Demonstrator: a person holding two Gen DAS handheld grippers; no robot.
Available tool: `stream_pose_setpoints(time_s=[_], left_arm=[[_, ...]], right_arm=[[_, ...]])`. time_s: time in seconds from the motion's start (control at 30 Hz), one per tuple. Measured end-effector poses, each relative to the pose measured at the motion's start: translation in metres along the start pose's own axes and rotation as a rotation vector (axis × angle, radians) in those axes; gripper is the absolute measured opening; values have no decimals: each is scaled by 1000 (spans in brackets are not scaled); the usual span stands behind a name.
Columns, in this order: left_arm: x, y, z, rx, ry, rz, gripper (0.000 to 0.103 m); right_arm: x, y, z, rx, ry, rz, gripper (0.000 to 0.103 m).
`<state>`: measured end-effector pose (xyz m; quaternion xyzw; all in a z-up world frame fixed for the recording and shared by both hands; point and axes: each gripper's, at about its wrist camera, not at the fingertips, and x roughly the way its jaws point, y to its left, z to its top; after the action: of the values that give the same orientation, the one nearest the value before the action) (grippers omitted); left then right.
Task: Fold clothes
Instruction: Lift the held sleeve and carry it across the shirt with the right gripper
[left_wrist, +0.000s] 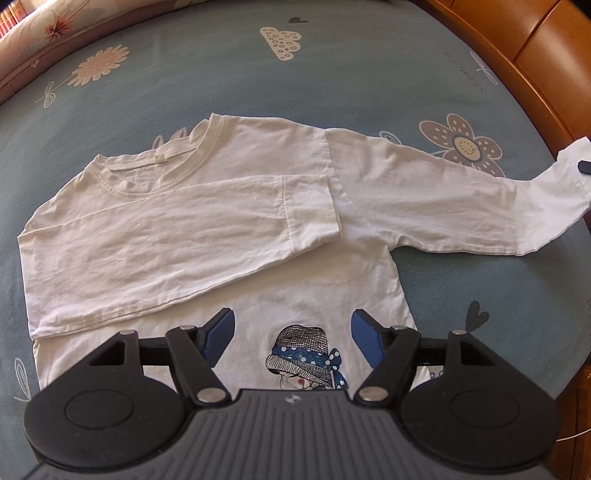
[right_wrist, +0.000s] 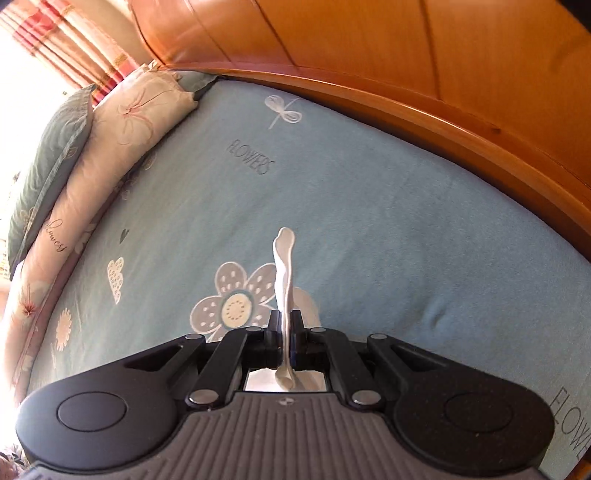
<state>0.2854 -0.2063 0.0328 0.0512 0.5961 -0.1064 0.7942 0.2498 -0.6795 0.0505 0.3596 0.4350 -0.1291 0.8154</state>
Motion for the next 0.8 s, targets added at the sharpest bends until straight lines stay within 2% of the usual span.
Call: stream_pose_setpoints(time_s=[0.13,0.33,0.8], left_arm=[[-10,30,-10,-5,-28,-16,71],[-22,77,-27,46,-57,-4,71],[-33,213,-70,-59,-56,34,71]], right_arm=[[2,56,-11,-47,-7,-1,4],[15,135,-44,-117,3,10,4],[87,311,-143,-329,41,8,4]])
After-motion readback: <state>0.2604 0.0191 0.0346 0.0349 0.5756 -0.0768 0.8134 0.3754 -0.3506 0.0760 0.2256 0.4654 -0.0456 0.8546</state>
